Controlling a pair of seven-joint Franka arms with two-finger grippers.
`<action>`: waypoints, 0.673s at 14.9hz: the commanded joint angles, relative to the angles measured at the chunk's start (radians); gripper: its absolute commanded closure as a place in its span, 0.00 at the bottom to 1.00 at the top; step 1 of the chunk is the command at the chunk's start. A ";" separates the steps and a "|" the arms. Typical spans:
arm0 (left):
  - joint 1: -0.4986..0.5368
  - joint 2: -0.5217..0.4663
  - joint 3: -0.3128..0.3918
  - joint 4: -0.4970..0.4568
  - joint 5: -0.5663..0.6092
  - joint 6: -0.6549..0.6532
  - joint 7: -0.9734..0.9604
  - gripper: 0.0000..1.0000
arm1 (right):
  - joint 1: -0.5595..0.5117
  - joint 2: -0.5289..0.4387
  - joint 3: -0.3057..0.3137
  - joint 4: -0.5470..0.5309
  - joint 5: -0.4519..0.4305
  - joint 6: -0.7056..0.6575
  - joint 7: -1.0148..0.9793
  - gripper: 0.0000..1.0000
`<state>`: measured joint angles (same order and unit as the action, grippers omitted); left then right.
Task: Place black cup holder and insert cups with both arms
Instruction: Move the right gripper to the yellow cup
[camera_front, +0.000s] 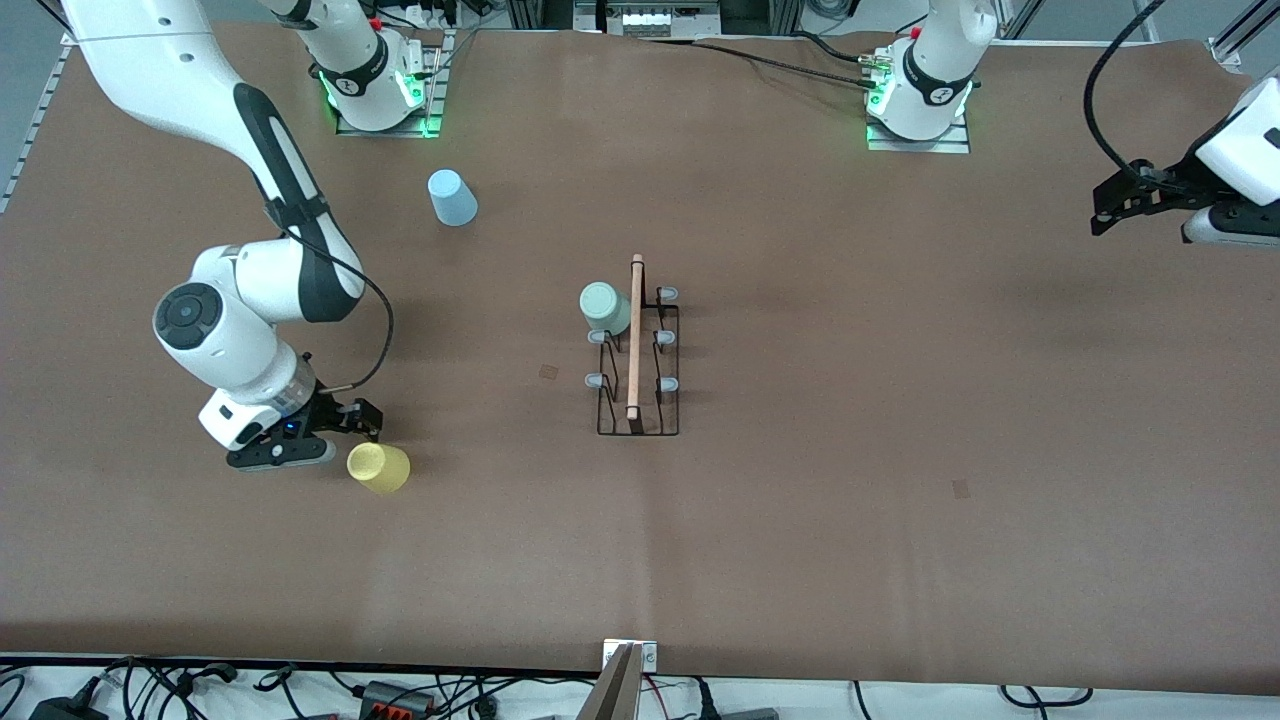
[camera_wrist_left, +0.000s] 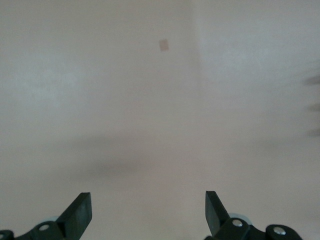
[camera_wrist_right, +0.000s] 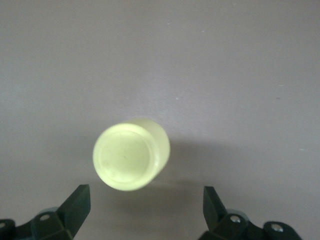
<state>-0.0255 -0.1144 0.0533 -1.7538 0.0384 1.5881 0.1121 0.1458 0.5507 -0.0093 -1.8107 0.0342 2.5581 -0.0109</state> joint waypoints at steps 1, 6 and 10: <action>0.013 0.006 0.003 0.051 -0.008 -0.072 0.027 0.00 | 0.018 0.035 -0.003 0.034 0.041 0.023 -0.020 0.00; 0.010 0.045 0.000 0.108 -0.009 -0.066 0.026 0.00 | 0.018 0.078 -0.003 0.036 0.038 0.120 -0.031 0.00; -0.002 0.133 -0.009 0.215 -0.008 -0.068 0.028 0.00 | 0.028 0.118 -0.003 0.060 0.038 0.159 -0.031 0.00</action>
<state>-0.0199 -0.0482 0.0513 -1.6341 0.0384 1.5459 0.1176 0.1625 0.6376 -0.0096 -1.7861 0.0541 2.6921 -0.0133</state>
